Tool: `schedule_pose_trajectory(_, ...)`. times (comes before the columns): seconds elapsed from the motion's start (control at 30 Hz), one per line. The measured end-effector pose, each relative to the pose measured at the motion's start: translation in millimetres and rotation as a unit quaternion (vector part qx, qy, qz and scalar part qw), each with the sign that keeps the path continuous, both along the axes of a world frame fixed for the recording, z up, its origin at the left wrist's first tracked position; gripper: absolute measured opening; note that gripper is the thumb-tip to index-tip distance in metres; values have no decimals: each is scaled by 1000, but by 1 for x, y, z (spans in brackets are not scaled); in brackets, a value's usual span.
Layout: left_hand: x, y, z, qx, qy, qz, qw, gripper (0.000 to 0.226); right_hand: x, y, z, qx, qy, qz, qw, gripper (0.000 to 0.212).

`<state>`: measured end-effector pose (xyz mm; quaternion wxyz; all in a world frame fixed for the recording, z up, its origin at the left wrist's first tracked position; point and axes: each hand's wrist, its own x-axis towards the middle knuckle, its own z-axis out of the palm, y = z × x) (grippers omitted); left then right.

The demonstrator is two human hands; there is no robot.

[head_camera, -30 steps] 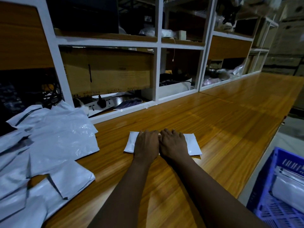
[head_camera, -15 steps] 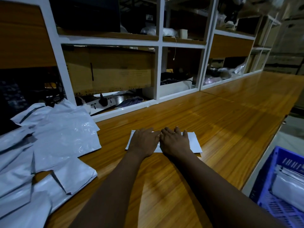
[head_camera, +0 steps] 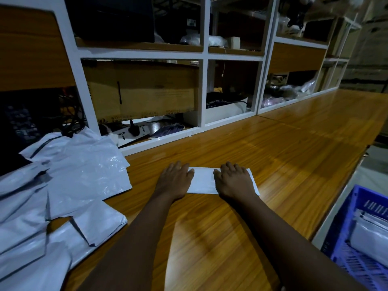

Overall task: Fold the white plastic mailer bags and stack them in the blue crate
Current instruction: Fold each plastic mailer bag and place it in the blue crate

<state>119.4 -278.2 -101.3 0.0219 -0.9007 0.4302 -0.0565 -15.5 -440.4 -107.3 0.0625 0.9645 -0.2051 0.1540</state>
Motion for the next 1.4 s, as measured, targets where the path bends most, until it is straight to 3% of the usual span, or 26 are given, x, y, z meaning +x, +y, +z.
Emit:
schedule_pose_trajectory(0.23, -19, 17, 24, -64, 137, 71, 986, 58, -13, -23, 8, 19, 57, -41, 997, 82)
schedule_pose_trajectory(0.37, -32, 30, 33, -60, 158, 83, 982, 63, -37, -27, 18, -14, 103, -34, 994, 50)
schedule_pose_trajectory(0.47, -42, 36, 34, -76, 141, 99, 982, 64, -50, -24, 22, -15, 97, -88, 991, 67)
schedule_pose_trajectory(0.53, -51, 38, 32, -102, 51, 118, 986, 63, -52, -17, 22, -10, 67, -101, 993, 71)
schedule_pose_trajectory(0.6, -65, 37, 31, -105, -10, 119, 987, 61, -54, -3, 25, -5, 48, -85, 995, 63)
schedule_pose_trajectory(0.7, -94, 28, 30, -65, -31, 39, 997, 55, -57, 29, 25, 6, 21, 1, 1000, 65)
schedule_pose_trajectory(0.77, -110, 26, 29, -61, -11, -10, 998, 55, -63, 54, 27, 19, 43, 89, 995, 74)
schedule_pose_trajectory(0.87, -116, 30, 25, -22, 16, -50, 998, 57, -78, 65, 36, 53, 111, 125, 984, 90)
schedule_pose_trajectory(0.93, -113, 36, 24, 14, 36, -48, 998, 59, -85, 65, 39, 35, 146, 111, 982, 92)
schedule_pose_trajectory(1.03, -110, 38, 28, 26, 73, -36, 996, 59, -91, 66, 42, 56, 164, 86, 981, 63)
schedule_pose_trajectory(1.1, -110, 39, 30, 25, 83, -34, 996, 58, -97, 64, 44, 57, 162, 79, 982, 59)
schedule_pose_trajectory(1.33, -103, 55, 29, 19, 114, 7, 993, 62, -114, 41, 36, 81, 148, -3, 986, 63)
schedule_pose_trajectory(1.4, -102, 59, 27, -6, 124, 34, 992, 65, -115, 39, 33, 80, 129, -25, 988, 81)
